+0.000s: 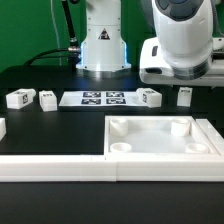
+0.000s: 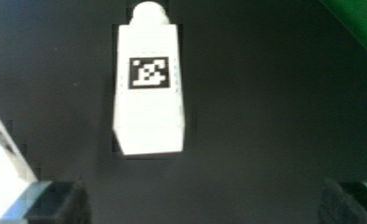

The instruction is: Assemble square table

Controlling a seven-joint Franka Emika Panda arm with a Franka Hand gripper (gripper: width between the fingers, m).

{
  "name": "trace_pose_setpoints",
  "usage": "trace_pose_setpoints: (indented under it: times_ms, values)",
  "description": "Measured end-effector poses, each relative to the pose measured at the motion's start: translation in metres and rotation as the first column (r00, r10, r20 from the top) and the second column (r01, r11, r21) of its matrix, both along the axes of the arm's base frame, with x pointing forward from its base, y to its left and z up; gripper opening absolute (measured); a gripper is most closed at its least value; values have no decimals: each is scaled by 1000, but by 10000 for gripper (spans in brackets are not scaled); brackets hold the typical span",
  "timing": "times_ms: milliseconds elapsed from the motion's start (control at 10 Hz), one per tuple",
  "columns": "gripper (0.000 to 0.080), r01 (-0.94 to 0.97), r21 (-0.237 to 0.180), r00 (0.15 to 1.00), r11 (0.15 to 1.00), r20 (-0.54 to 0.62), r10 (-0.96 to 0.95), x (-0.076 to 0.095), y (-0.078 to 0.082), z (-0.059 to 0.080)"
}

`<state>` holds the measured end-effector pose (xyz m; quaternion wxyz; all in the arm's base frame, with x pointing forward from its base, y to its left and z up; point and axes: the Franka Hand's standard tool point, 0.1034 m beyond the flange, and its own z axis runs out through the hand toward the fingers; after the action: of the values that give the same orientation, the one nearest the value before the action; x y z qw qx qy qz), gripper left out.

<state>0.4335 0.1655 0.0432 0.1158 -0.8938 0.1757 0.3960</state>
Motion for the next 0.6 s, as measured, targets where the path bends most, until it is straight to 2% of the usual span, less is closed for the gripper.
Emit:
trace_pose_setpoints:
  times_ms: [200,400,600]
  values:
    - [648,-1,0,1000,1000,-2,1,-1,0,-1]
    - [648,6,0,998,1000,-57,-6,-25,2,-17]
    - [648,-8,-11,998,1000,-67,7,-44,12,-30]
